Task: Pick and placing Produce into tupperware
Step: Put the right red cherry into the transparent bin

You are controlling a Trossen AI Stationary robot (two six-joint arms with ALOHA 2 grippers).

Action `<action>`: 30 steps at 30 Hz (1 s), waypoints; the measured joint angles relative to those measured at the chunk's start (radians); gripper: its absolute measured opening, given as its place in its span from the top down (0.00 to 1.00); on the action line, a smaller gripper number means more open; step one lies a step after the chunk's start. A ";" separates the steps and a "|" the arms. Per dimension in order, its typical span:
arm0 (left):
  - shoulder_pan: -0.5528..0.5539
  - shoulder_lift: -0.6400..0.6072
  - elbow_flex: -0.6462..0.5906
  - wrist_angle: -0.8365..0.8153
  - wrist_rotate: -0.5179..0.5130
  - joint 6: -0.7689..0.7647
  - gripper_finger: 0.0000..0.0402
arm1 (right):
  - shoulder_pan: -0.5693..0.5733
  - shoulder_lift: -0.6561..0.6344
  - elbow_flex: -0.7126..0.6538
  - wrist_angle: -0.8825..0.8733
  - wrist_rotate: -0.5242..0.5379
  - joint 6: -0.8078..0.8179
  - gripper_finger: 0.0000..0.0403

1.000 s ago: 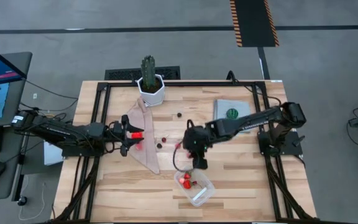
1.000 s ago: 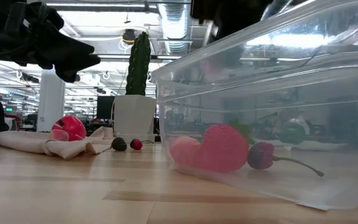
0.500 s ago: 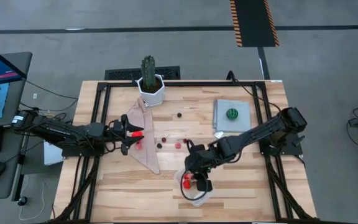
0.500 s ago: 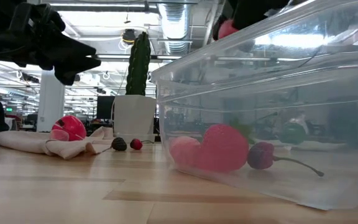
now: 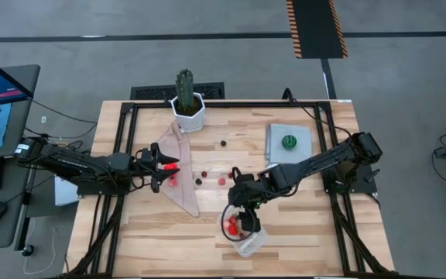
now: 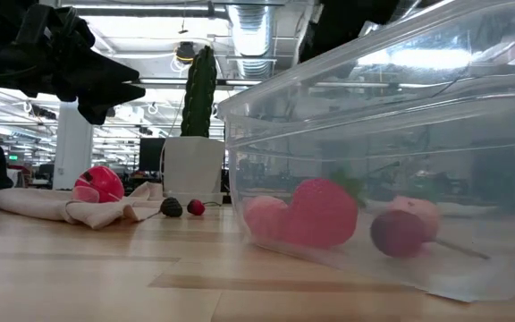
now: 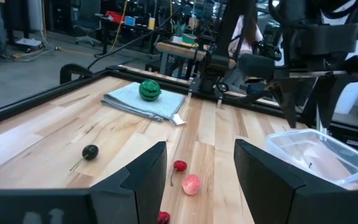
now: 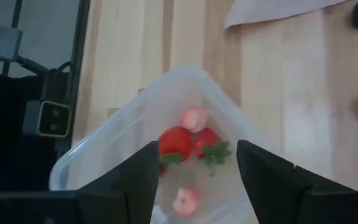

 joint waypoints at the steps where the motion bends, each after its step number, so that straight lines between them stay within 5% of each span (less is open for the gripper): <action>1: 0.000 0.000 0.000 0.000 0.000 0.001 0.56 | -0.008 0.000 0.000 0.001 0.000 -0.010 0.41; 30: 0.000 0.000 0.000 0.000 -0.079 0.027 0.56 | -0.375 0.000 0.001 0.092 -0.036 -0.179 0.47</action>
